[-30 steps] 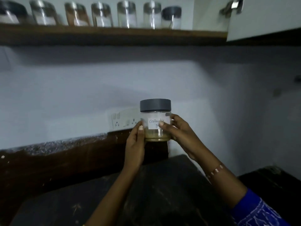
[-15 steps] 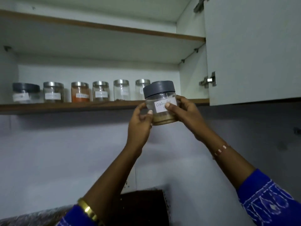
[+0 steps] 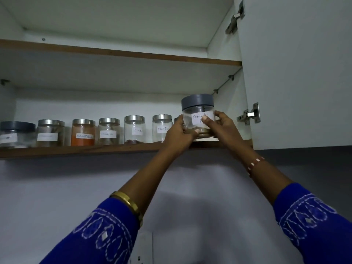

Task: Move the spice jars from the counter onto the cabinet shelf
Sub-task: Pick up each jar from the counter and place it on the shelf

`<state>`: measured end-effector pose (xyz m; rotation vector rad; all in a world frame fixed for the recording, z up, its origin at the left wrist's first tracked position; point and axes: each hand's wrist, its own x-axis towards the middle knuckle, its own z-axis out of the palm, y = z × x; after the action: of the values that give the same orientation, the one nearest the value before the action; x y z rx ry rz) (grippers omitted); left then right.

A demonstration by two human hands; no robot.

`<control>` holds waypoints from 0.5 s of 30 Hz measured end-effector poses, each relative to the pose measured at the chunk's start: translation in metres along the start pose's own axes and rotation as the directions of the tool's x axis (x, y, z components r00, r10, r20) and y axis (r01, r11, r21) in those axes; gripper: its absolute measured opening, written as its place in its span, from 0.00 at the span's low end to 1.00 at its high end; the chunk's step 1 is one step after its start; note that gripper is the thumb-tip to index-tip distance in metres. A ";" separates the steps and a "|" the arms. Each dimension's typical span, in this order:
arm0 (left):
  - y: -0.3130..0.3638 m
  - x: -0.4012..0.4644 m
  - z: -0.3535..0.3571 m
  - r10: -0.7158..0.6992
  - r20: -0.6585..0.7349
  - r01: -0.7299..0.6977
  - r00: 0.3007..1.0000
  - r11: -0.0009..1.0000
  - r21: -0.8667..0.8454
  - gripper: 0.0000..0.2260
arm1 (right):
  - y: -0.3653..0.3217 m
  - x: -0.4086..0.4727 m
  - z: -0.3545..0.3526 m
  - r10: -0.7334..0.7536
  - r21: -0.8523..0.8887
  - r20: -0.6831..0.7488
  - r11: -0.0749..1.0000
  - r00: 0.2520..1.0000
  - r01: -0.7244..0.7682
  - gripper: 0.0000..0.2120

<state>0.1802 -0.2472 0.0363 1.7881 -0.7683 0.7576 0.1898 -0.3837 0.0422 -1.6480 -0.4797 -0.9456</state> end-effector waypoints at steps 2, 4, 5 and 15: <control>-0.008 0.011 0.003 -0.013 0.032 0.011 0.999 0.997 0.074 0.20 | 0.008 0.006 0.001 -0.009 -0.053 -0.002 0.999 1.000 0.009 0.22; -0.016 0.021 0.009 -0.034 0.034 0.028 0.999 0.987 0.161 0.21 | 0.018 0.012 0.000 -0.023 -0.119 0.003 0.993 1.000 0.023 0.23; -0.019 0.027 0.012 -0.040 0.027 0.034 0.999 0.979 0.200 0.22 | 0.023 0.015 -0.001 -0.027 -0.151 0.005 0.988 1.000 0.028 0.23; -0.022 0.065 0.042 -0.144 0.187 0.038 0.972 0.877 0.479 0.18 | 0.050 0.052 -0.002 -0.052 -0.452 -0.141 0.892 0.989 -0.018 0.29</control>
<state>0.2424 -0.2902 0.0626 2.3662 -0.6686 0.7355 0.2570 -0.4090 0.0522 -1.9695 -0.1735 -1.2530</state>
